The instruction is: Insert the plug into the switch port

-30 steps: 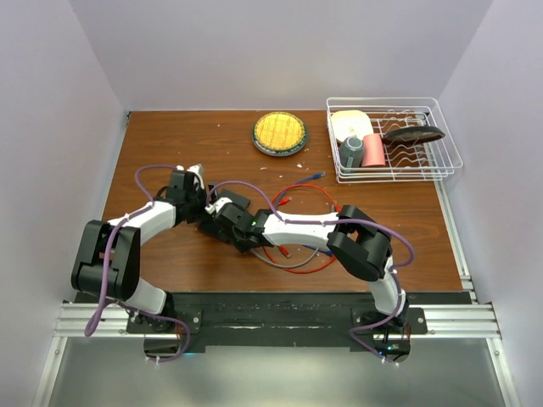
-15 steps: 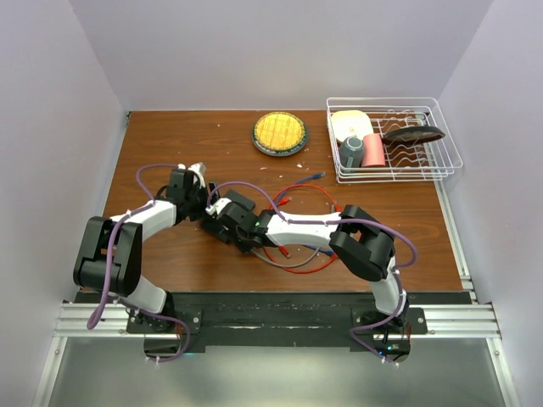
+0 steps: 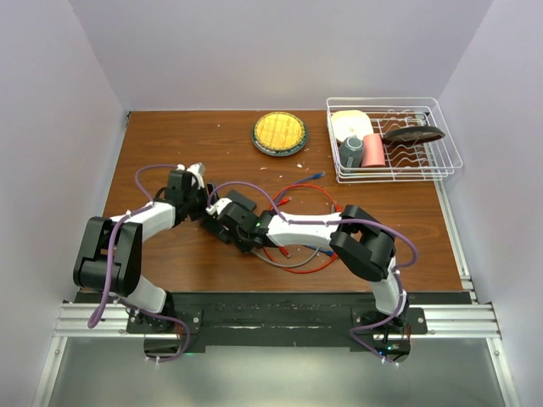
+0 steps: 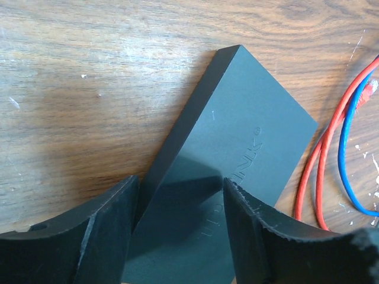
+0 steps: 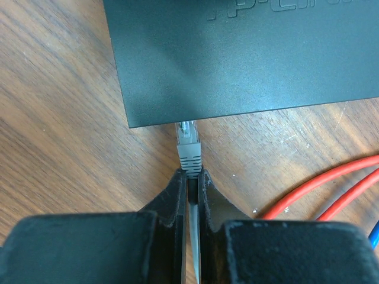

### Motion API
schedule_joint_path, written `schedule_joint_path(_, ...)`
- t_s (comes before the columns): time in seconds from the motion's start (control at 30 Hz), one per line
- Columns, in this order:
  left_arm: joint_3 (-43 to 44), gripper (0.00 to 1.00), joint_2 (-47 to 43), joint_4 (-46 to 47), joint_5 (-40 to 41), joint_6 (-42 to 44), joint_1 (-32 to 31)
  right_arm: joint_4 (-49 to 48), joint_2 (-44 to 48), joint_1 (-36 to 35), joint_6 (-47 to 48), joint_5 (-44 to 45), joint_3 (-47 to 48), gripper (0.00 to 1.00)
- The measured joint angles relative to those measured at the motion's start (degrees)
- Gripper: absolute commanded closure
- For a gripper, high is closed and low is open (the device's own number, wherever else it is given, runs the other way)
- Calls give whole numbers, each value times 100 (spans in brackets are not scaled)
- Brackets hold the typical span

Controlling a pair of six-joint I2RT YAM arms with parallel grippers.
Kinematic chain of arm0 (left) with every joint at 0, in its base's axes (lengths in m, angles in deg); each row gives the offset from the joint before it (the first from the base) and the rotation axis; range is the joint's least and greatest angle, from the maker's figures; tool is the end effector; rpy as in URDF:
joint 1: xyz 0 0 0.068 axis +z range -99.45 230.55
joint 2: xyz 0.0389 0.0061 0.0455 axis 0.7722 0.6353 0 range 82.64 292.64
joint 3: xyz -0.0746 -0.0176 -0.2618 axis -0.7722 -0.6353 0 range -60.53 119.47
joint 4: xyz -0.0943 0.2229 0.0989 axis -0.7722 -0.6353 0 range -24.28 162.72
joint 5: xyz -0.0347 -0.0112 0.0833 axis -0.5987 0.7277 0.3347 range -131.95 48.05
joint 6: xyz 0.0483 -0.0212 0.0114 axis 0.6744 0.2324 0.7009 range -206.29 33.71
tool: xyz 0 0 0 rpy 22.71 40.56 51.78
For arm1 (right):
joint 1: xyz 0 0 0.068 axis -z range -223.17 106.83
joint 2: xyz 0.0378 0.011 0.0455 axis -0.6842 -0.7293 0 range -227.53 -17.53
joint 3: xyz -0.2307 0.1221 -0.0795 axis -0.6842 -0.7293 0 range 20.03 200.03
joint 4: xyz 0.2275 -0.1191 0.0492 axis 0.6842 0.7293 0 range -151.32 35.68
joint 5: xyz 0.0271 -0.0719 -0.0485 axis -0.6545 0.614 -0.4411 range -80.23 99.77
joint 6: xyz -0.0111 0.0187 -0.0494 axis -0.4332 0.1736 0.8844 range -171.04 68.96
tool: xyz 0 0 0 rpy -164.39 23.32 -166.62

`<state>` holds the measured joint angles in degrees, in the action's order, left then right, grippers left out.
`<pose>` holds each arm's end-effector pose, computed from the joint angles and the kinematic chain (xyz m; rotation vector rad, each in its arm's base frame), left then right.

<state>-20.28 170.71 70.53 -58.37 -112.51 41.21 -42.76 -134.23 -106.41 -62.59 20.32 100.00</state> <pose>0.2841 -0.0569 0.1531 -0.2362 2.4846 -0.6195 0.2008 0.3836 0.1613 -1.0398 2.3149 0.2955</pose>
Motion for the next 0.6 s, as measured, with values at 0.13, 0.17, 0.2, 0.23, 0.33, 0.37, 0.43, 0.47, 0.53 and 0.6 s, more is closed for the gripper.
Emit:
schedule_joint_path(0.13,-55,43,0,96,-55,39,31,-212,83,0,-2,-13,-173,100)
schedule_joint_path(0.17,-74,44,0,127,-61,42,35,-293,114,0,0,-22,-240,100)
schedule_joint_path(0.2,-81,45,0,138,-72,46,35,-369,144,0,0,-31,-299,100)
schedule_joint_path(0.23,-85,45,0,151,-85,46,35,-435,170,0,0,-50,-354,100)
schedule_joint_path(0.33,-122,47,0,214,-118,46,39,-527,199,9,0,-85,-417,100)
schedule_joint_path(0.37,-136,48,0,243,-136,46,46,-542,203,15,0,-98,-428,100)
schedule_joint_path(0.43,-162,49,0,297,-162,37,63,-568,203,28,-2,-111,-435,100)
schedule_joint_path(0.47,-177,50,-2,323,-177,31,72,-573,203,31,-4,-111,-435,100)
schedule_joint_path(0.53,-212,51,-11,378,-201,26,85,-575,203,42,-11,-109,-435,100)
schedule_joint_path(0.6,-267,51,-35,457,-223,20,98,-575,203,55,-33,-109,-435,100)
